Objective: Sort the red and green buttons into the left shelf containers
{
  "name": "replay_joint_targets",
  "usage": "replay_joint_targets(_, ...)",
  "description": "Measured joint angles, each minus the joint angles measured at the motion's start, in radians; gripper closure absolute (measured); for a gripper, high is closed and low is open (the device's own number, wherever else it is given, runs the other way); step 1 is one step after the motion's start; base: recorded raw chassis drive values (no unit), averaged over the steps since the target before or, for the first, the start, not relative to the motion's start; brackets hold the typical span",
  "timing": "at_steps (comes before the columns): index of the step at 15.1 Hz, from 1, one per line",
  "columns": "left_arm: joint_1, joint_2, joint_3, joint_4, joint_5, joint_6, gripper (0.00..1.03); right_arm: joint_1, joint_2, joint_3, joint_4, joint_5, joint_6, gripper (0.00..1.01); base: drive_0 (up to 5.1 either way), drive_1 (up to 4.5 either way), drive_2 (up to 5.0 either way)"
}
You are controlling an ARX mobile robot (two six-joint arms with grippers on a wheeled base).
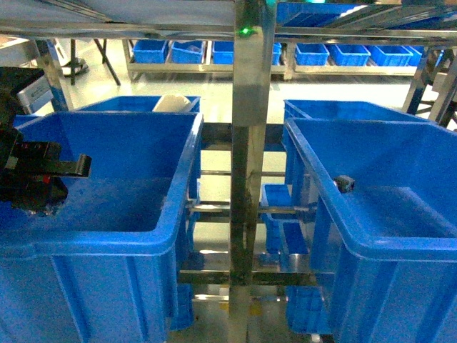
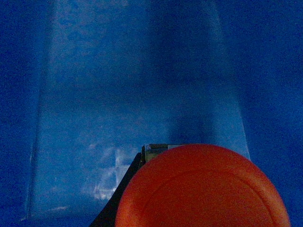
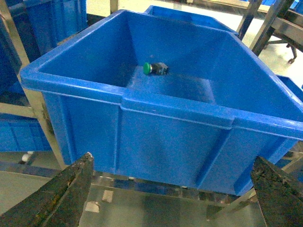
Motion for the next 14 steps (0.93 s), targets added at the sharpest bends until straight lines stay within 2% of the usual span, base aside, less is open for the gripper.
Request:
replay_joint_targets(3, 0.014, 0.018, 0.015, -0.016, 0.013, 0.0, 0.77, 0.0, 0.0, 0.0, 0.0, 0.0, 0.0, 0.03, 0.0, 0.0, 0.0)
replay_joint_targets(6, 0.044, 0.063, 0.048, -0.019, 0.05, -0.002, 0.77, 0.0, 0.0, 0.0, 0.0, 0.0, 0.0, 0.03, 0.0, 0.0, 0.0)
replay_joint_targets(9, 0.096, 0.141, 0.109, -0.006, 0.088, -0.035, 0.77, 0.0, 0.0, 0.0, 0.0, 0.0, 0.0, 0.03, 0.0, 0.0, 0.0)
replay_joint_targets(10, 0.107, 0.151, 0.121, 0.008, 0.092, -0.047, 0.77, 0.0, 0.0, 0.0, 0.0, 0.0, 0.0, 0.03, 0.0, 0.0, 0.0)
replay_joint_targets(12, 0.127, 0.162, 0.127, 0.128, 0.111, -0.066, 0.77, 0.0, 0.0, 0.0, 0.0, 0.0, 0.0, 0.03, 0.0, 0.0, 0.0)
replay_joint_targets(14, 0.146, 0.179, 0.139, 0.147, 0.111, -0.08, 0.77, 0.0, 0.0, 0.0, -0.001, 0.0, 0.0, 0.03, 0.0, 0.0, 0.0)
